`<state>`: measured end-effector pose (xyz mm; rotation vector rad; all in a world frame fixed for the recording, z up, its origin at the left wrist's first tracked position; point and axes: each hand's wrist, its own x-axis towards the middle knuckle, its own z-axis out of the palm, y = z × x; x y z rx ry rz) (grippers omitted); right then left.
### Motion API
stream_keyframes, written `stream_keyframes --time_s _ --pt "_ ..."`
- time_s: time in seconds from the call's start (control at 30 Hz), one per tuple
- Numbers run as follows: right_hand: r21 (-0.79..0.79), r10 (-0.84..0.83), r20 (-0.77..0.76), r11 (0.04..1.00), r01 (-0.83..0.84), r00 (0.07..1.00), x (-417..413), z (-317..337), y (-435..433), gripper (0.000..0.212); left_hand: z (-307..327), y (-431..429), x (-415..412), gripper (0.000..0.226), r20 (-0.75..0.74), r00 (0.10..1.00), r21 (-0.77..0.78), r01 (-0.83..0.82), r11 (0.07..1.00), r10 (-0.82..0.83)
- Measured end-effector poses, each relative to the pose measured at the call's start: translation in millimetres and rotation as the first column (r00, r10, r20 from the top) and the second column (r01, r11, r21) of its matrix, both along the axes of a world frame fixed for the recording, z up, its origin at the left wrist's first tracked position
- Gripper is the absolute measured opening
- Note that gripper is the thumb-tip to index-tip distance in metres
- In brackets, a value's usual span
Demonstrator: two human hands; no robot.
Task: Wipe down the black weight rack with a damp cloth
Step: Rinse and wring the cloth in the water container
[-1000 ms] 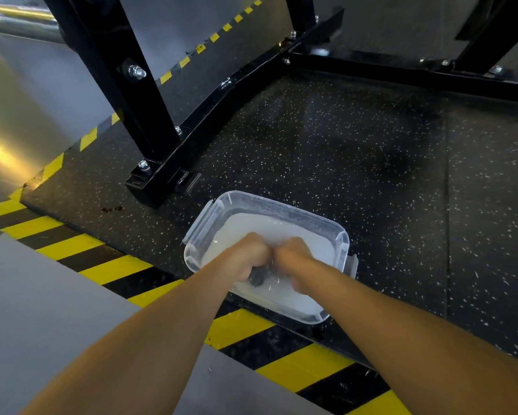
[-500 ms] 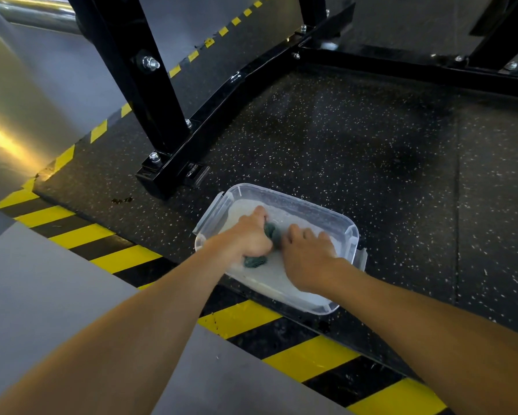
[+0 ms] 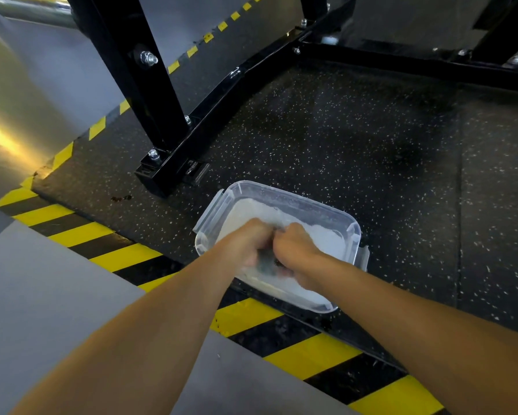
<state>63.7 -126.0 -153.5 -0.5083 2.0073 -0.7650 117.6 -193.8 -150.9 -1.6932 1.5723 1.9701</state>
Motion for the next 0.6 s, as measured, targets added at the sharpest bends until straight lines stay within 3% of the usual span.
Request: stream_keyframes --time_s 0.1,0.17,0.3,0.43,0.6 --pt "0.012 0.075 -0.047 0.997 -0.074 0.996 -3.8 2.2 0.9 0.02 8.9 -9.3 8.7 0.032 -0.082 0.997 0.079 0.018 0.997 -0.012" --pt "0.043 0.141 -0.082 0.99 -0.137 0.987 -8.7 6.2 5.0 0.018 14.5 -16.0 11.8 0.03 -0.1 0.993 0.044 0.069 0.997 -0.065" --pt "-0.093 0.074 -0.087 0.992 -0.082 0.993 -19.1 15.6 13.5 0.02 32.3 -21.8 21.8 0.044 -0.1 0.985 0.085 0.151 0.985 -0.142" --pt "-0.222 0.102 0.022 0.971 -0.094 0.995 -24.0 22.8 16.7 0.039 44.6 -22.5 26.4 0.044 -0.065 0.982 0.009 0.177 0.984 -0.176" --pt "-0.186 0.174 0.133 0.971 -0.148 0.976 -29.3 31.4 18.9 0.025 54.5 -22.1 28.8 0.041 -0.073 0.973 -0.077 0.211 0.974 -0.217"
